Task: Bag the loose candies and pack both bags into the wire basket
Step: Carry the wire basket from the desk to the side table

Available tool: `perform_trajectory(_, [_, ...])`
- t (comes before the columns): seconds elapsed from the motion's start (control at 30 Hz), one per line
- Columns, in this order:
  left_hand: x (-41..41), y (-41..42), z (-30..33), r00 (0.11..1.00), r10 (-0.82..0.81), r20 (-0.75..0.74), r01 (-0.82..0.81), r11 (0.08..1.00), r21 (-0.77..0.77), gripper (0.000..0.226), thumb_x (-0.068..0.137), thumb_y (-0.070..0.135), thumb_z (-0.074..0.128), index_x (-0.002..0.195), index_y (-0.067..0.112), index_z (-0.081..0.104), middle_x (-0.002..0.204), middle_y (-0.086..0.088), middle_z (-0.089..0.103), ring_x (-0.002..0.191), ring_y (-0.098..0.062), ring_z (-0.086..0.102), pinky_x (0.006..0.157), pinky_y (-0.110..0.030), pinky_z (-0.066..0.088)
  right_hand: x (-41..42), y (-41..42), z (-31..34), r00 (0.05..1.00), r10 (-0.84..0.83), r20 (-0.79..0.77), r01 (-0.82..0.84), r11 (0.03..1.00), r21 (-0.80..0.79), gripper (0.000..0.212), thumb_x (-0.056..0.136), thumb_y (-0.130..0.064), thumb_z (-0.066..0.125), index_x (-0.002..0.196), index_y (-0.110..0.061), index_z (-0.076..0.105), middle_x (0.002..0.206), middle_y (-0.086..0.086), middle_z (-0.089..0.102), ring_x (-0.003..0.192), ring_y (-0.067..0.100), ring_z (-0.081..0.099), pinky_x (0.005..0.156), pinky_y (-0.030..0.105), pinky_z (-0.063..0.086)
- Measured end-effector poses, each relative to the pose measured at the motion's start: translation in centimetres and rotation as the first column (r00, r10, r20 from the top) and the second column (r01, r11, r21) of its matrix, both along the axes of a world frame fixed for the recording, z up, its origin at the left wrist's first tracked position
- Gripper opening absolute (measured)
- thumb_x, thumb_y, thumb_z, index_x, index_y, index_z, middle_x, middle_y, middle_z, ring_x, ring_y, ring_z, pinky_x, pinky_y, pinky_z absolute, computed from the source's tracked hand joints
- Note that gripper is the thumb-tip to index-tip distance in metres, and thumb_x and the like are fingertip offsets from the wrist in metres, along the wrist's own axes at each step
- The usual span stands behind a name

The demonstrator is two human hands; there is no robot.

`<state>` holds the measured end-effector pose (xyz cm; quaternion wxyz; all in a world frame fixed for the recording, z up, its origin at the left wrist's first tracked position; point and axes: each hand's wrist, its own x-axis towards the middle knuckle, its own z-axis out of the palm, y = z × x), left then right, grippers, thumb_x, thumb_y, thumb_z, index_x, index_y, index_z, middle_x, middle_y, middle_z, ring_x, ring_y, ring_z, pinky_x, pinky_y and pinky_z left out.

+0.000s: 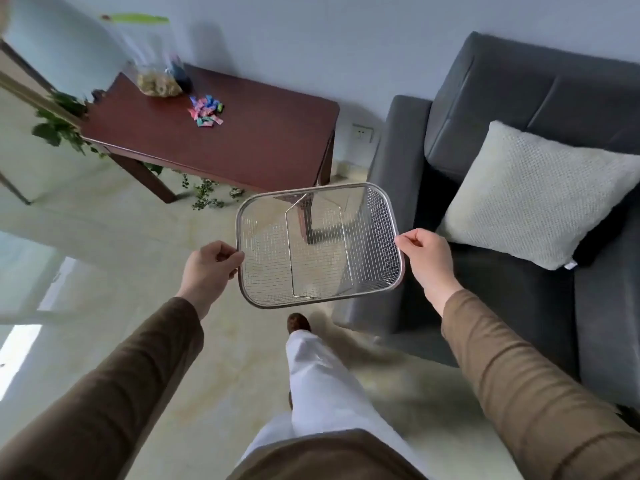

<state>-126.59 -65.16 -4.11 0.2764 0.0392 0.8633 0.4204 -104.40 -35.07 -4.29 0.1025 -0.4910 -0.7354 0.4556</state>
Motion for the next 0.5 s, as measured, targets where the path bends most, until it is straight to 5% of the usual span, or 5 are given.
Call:
perform_trajectory(0.3, [-15.6, 2.1, 0.8, 0.996, -0.051, -0.073, 0.045, 0.996, -0.081, 0.014, 0.096, 0.017, 0.071, 0.087, 0.005, 0.07, 0.084, -0.02, 0.073, 0.071, -0.023, 0.06, 0.082, -0.048, 0.06, -15.2, 1.4, -1.2, 1.0, -0.027, -0.001, 0.027, 0.998, -0.065, 0.017, 0.088, -0.026, 0.071, 0.073, -0.019, 0.069, 0.068, -0.007, 0.065, 0.063, 0.012, 0.055, 0.064, 0.029, 0.042])
perform_trajectory(0.5, [-25.6, 2.8, 1.2, 0.993, -0.078, -0.09, 0.069, 0.993, -0.092, 0.016, 0.095, 0.016, 0.072, 0.087, 0.002, 0.07, 0.088, -0.026, 0.073, 0.07, -0.023, 0.059, 0.083, -0.052, 0.059, -24.5, 1.3, -1.3, 0.999, -0.046, 0.01, 0.047, 0.995, -0.082, 0.018, 0.089, -0.024, 0.07, 0.084, -0.008, 0.074, 0.076, 0.002, 0.069, 0.067, 0.015, 0.056, 0.063, 0.03, 0.043])
